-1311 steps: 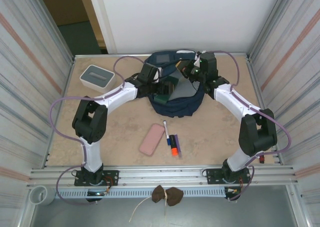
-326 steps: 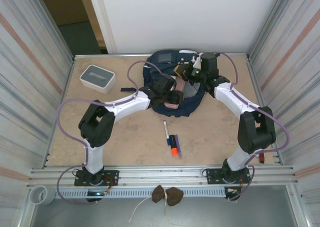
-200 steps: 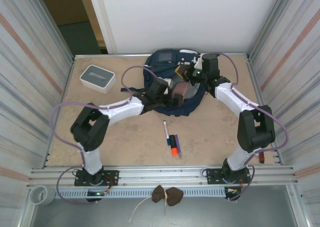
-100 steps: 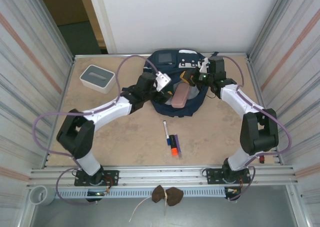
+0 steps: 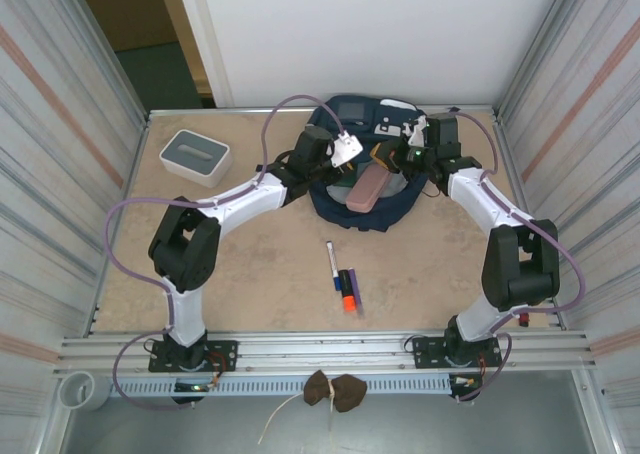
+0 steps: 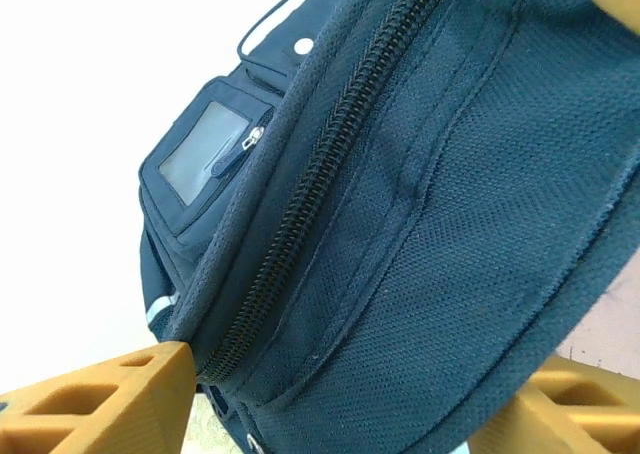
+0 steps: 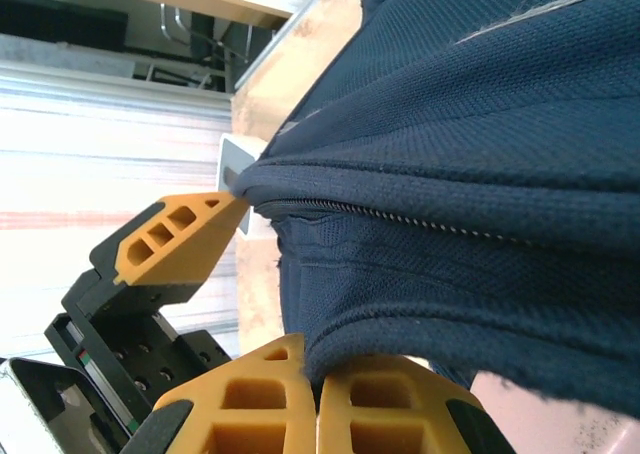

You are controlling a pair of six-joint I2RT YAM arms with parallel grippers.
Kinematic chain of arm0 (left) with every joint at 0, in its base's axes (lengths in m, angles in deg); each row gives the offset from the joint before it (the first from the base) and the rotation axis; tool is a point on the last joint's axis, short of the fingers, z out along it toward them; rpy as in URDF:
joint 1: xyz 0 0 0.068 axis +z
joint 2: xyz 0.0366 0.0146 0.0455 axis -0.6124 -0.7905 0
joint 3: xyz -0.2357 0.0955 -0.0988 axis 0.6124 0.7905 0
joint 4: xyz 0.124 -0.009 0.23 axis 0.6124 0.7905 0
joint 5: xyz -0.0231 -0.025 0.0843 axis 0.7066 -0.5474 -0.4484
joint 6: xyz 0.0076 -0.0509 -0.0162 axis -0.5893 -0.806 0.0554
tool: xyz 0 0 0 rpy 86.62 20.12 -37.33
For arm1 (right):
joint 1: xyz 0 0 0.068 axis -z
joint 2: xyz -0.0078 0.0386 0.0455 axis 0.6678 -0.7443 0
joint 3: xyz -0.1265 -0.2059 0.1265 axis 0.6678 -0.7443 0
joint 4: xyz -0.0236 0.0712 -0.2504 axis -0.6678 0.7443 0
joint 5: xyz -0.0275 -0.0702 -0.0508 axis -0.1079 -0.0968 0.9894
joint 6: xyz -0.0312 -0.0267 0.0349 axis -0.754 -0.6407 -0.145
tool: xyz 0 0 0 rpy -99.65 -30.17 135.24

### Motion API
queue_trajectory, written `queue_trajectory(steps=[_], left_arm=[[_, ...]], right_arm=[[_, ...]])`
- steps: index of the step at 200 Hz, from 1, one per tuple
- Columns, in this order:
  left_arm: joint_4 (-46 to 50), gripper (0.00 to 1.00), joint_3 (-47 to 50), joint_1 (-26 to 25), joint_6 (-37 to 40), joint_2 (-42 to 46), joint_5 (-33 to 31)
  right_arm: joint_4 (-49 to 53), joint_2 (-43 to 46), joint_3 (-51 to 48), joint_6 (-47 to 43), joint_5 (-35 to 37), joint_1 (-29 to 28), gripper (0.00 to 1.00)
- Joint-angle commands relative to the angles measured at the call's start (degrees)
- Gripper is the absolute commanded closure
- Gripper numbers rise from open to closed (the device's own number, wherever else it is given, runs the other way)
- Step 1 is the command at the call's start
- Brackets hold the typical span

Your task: Pack the student bag

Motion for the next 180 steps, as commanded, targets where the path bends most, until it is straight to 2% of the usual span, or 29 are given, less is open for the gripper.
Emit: queue_trajectory(steps=[1, 23, 53, 86, 118, 136, 156, 180], left_arm=[[-2.91, 0.21, -1.08, -0.40, 1.96, 0.40, 2.16], [-8.28, 0.13, 2.33, -0.59, 2.80, 2.42, 0.19], [-9.89, 0.06, 2.02, -0.55, 3.59, 2.39, -1.86], [-9.82, 0.04, 0.47, -0.90, 3.83, 1.26, -5.00], [-15.25, 0.03, 3.80, -1.29, 4.43, 2.59, -7.42], [-17.70, 0.02, 6.58, -1.19, 5.85, 3.99, -3.45], [-13.72, 0.02, 4.24, -1.10, 7.42, 2.65, 1.00], [-9.28, 0.09, -0.02, -1.09, 8.99, -0.62, 5.43]], right_arm=[[3.60, 2.15, 1.60, -3.68, -6.14, -0.72, 1.00], [4.86, 1.85, 2.28, -4.65, -6.54, -0.64, 1.00], [5.90, 1.85, 2.59, -5.52, -7.63, -0.29, 1.00], [7.54, 2.09, 2.74, -6.97, -8.12, 0.11, 1.00], [7.79, 2.11, 2.66, -7.45, -8.39, 0.32, 1.00], [7.67, 2.01, 2.77, -7.49, -8.86, 0.42, 1.00], [7.78, 2.03, 3.16, -7.75, -9.61, 0.42, 1.00], [9.71, 1.96, 3.91, -9.65, -10.09, 0.75, 1.00]])
